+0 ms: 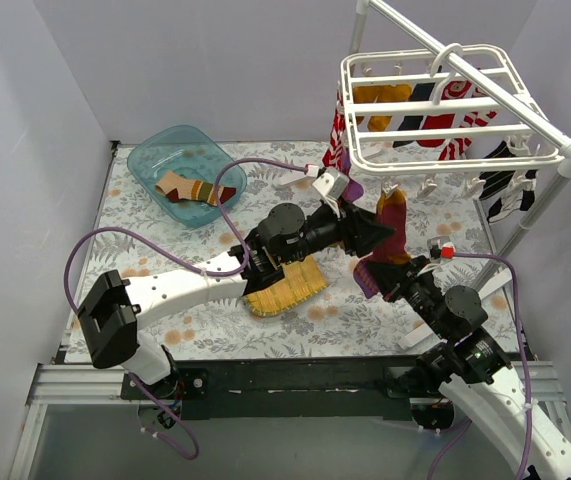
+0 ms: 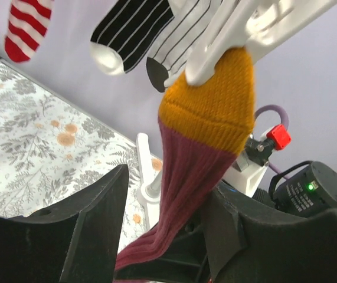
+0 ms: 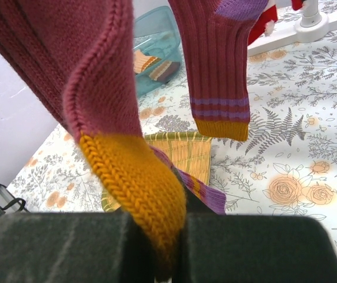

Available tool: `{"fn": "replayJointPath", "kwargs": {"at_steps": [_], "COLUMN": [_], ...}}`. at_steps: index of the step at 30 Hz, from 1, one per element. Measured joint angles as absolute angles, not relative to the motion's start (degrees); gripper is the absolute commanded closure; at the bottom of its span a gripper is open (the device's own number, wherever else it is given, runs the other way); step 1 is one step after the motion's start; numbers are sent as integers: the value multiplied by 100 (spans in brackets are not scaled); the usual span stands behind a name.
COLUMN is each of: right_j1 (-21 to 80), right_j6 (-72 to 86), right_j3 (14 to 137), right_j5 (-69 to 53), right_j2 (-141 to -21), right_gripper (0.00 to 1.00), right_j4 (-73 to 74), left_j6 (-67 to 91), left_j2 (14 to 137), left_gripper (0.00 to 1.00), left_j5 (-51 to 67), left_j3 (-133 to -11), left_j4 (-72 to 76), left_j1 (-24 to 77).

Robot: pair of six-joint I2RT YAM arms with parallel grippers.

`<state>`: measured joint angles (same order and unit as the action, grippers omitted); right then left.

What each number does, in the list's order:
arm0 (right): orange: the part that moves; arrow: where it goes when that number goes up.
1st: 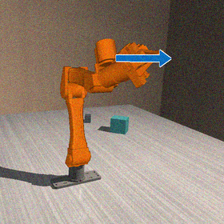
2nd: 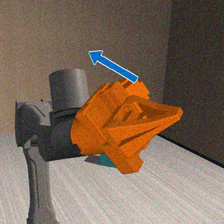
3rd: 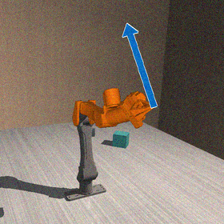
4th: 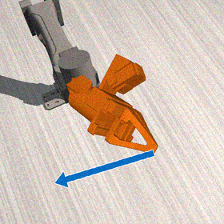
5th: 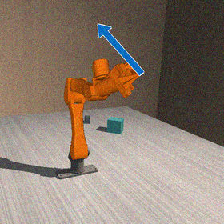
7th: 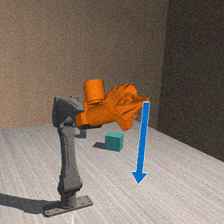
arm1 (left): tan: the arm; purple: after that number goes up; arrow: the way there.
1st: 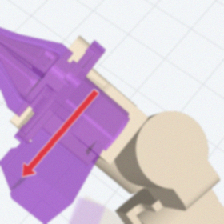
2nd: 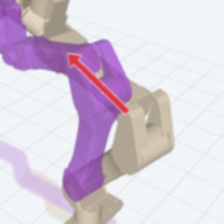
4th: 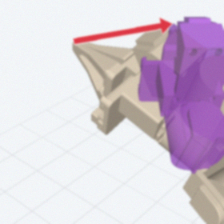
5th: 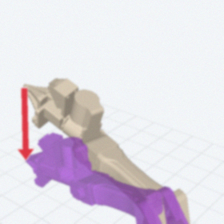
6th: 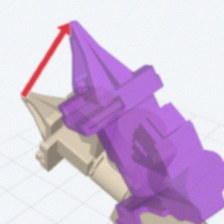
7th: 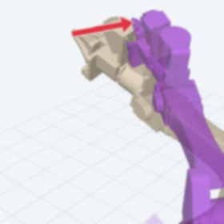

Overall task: Remove the socks clipped to the hanger
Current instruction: Remove the sock from the hanger.

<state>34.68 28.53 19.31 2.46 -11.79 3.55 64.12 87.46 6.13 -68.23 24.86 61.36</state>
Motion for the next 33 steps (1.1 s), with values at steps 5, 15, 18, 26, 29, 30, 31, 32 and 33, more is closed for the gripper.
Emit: {"fn": "replayJointPath", "kwargs": {"at_steps": [5, 15, 18, 26, 29, 30, 31, 32, 33], "right_j1": [3468, 3468, 3468, 3468, 3468, 3468, 3468, 3468, 3468], "right_j6": [2858, 2875, 2877, 2875, 2875, 2877, 2880, 2880, 2880], "right_j3": [1931, 1931, 1931, 1931, 1931, 1931, 1931, 1931, 1931], "right_j5": [246, 237, 237, 237, 237, 237, 237, 235, 235], "right_j2": [-1173, -1229, -1238, -1238, -1243, -1245, -1249, -1253, -1253], "right_gripper": [99, 99, 99, 99, 99, 99, 99, 99, 99], "right_j4": [375, 373, 373, 373, 375, 373, 373, 375, 373], "left_j6": [6313, 5946, 5857, 5767, 5760, 5760, 5760, 5760, 5760], "left_j2": [8722, 8726, 8757, 9004, 9091, 9105, 9120, 9131, 9142], "left_gripper": [51, 51, 51, 51, 51, 51, 51, 51, 51], "left_j5": [456, 333, 338, 346, 355, 362, 377, 392, 408], "left_j3": [-7013, -7789, -7929, -8103, -8106, -8106, -8106, -8108, -8108], "left_j4": [2515, 2530, 2556, 2574, 2571, 2576, 2576, 2580, 2587], "left_j1": [6136, 6136, 6136, 6136, 6136, 6136, 6136, 6136, 6136]}}
